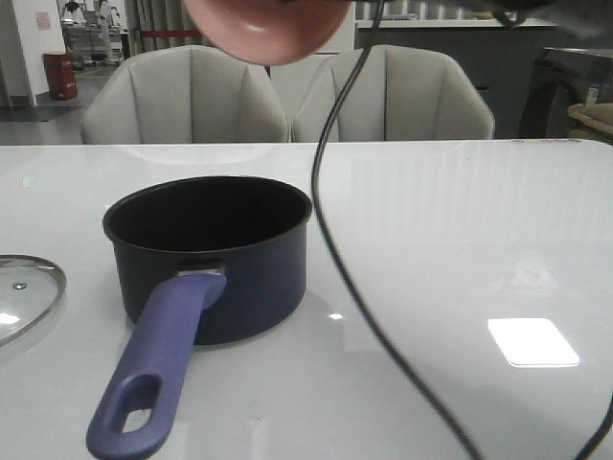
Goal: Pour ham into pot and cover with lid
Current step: 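Carry the empty bowl back and lower it onto the table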
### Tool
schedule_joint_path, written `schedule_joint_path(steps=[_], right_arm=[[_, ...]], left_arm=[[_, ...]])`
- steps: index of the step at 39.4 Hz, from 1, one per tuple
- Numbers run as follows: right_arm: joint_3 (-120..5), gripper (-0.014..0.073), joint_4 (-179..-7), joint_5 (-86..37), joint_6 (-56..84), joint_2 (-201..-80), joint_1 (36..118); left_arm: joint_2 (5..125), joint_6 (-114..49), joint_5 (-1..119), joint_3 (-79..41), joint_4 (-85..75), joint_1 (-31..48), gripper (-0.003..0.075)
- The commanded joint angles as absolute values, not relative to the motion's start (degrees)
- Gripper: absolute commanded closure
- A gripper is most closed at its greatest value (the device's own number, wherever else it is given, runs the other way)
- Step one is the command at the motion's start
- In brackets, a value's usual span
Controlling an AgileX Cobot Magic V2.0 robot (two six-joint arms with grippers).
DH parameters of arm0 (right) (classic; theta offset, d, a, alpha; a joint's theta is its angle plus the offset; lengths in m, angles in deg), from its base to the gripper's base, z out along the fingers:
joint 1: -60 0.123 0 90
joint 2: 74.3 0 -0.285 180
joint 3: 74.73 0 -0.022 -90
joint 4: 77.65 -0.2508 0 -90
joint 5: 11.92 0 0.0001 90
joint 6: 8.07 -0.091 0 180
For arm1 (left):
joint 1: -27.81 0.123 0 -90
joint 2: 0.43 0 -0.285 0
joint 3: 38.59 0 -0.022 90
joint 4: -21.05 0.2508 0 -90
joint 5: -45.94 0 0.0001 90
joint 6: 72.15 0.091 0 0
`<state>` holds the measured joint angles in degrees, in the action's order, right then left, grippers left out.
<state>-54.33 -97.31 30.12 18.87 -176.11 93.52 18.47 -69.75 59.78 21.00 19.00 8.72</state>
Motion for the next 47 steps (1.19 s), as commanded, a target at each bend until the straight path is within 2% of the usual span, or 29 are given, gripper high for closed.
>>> schedule_joint_path(steps=[1,8,13,19,33,47], right_arm=[[-58.12,0.0454,-102.76,18.88,18.08,-168.25,91.71],[-62.27,0.0454,-110.77,-12.26,18.08,-161.40,80.90],[-62.63,0.0454,-110.84,-28.00,18.08,-160.07,71.91],[-62.63,0.0454,-110.84,-40.76,18.08,-160.93,64.36],[-62.63,0.0454,-106.78,-53.33,18.08,-165.42,55.57],[-62.63,0.0449,-98.72,-55.62,18.08,-175.30,55.10]], left_arm=[[19.05,-69.80,55.14,19.51,18.86,8.22,0.0083],[19.05,-69.80,55.14,19.51,18.86,8.22,0.0083],[19.05,-69.80,55.14,19.51,18.86,8.22,0.0083],[19.05,-69.80,55.14,19.51,18.86,8.22,0.0083],[19.05,-69.80,55.14,19.51,18.86,8.22,0.0083],[19.05,-69.80,55.14,19.51,18.86,8.22,0.0083]])
